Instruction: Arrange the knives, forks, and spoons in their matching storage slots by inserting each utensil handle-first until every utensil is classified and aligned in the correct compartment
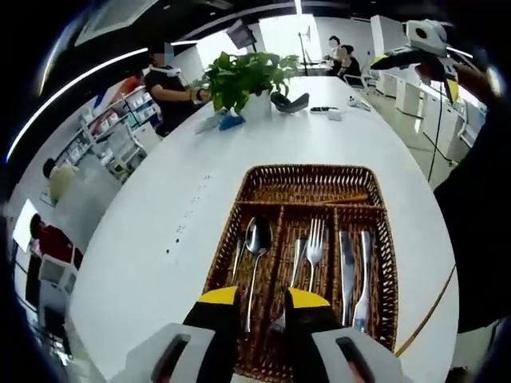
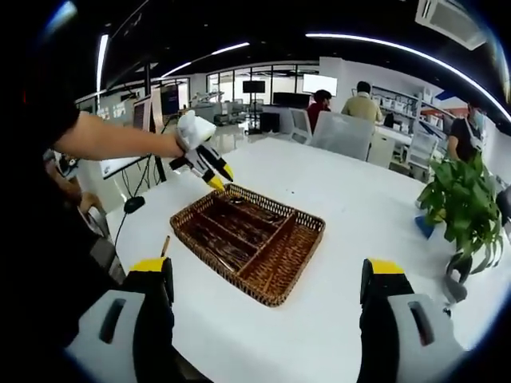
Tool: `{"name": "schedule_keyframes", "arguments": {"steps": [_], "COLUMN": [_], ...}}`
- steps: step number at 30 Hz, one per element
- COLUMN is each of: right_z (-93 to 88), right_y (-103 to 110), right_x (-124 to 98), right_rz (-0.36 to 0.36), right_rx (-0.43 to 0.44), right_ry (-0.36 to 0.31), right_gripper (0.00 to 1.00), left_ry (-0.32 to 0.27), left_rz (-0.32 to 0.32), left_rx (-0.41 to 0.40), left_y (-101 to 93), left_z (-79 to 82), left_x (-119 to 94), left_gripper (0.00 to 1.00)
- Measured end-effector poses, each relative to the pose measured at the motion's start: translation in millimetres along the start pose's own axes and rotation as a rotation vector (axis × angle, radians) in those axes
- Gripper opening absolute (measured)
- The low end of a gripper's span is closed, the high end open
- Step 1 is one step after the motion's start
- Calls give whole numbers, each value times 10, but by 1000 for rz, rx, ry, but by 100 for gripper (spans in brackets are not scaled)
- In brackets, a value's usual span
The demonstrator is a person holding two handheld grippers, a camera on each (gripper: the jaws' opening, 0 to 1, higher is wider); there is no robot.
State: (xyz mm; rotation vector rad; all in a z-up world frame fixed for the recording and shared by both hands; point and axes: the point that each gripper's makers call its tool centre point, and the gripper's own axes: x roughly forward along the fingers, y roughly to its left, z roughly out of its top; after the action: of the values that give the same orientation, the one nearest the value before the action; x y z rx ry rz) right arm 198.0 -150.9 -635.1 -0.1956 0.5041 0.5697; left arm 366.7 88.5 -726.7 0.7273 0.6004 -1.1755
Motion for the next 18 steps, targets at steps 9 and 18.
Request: {"name": "schedule_keyframes", "arguments": {"steps": [9, 18], "right_z": [173, 131], "right_y": [-19, -73], "right_x": [148, 98], "right_rz": [45, 46], "right_rx": [-30, -30], "right_ry": [-36, -43], "right_gripper": [99, 99], "left_ry": [-14, -25], "left_rz": [101, 123], "left_rx": [115, 32], "left_y": [-157, -683], "left_z": [38, -127], "left_x": [-513, -747], "left_gripper": [69, 98]}}
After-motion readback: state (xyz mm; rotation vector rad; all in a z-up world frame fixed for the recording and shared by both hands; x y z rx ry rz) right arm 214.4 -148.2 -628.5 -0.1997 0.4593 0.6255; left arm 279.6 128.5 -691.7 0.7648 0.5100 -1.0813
